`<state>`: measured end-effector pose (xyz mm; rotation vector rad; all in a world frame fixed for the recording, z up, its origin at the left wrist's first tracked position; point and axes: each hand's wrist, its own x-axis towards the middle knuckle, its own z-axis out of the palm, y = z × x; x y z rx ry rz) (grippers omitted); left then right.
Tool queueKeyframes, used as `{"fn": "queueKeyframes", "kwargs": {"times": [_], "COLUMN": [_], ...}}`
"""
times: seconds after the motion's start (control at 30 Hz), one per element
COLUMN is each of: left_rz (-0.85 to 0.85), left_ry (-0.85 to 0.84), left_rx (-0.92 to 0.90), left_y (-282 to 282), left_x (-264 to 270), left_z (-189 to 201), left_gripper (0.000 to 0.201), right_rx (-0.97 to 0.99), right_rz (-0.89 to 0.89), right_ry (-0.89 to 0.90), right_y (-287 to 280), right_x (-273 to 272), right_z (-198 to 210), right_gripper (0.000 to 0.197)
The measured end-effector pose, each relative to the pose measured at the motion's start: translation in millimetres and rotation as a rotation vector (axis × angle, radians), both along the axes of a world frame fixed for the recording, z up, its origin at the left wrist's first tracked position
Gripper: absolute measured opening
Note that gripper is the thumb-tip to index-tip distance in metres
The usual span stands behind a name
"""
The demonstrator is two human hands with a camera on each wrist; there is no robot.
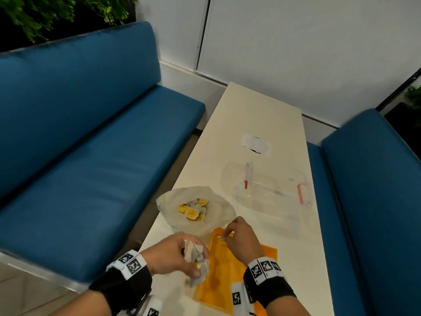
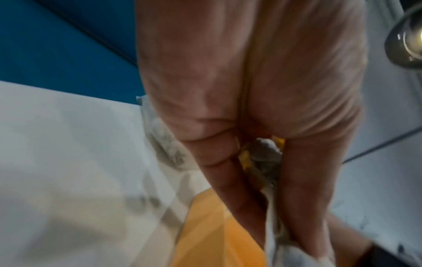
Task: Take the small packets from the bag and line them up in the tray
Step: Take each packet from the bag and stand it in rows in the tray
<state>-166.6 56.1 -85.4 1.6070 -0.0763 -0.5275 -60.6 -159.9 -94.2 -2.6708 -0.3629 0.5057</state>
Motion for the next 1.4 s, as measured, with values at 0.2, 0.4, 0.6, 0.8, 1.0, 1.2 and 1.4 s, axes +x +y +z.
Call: {"fn": "queueKeyframes", "kwargs": {"times": [0.2,0.4,0.6,0.8,1.0,1.2,1.4], "left_rz": [-0.287,-0.435,-0.42,-0.395,-0.382,-0.36,-0.333], "left_ry": [0.038,0.014,0.034,0.06,0.059,0.063,0.073], "left_rx": [0.173,0.239,0.214,0.176,0.174,0.147,0.083], "left_y": [-11,-9,-4,3,5,4,8], "left_x": [-10,-20,-30,-35,-36,-37,-36], "left_z": [1,6,3,2,0,-1,-4], "left_gripper": [0.035,0.033,0.033,0.036,0.034,0.034,0.031], "right_rx": [0.056,0.084,0.109,0.104,0.008,-0.002,0.074], "right_rz": [-0.014,0.051,0.079,0.087,0.059,0.06,0.048], "right_ry": [0.018,-0.004,-0.033,-0.109,-0.166,-0.158,-0.127], "right_y": [10,21,28,32,38,39,31], "right_x": [-12,-30,-42,-46,-48,-50,-50], "right_z": [-10,-17,-24,-27,-25,-22,-21], "right_gripper": [0.01,0.008,0.003,0.007,0.007,0.008,0.011]}}
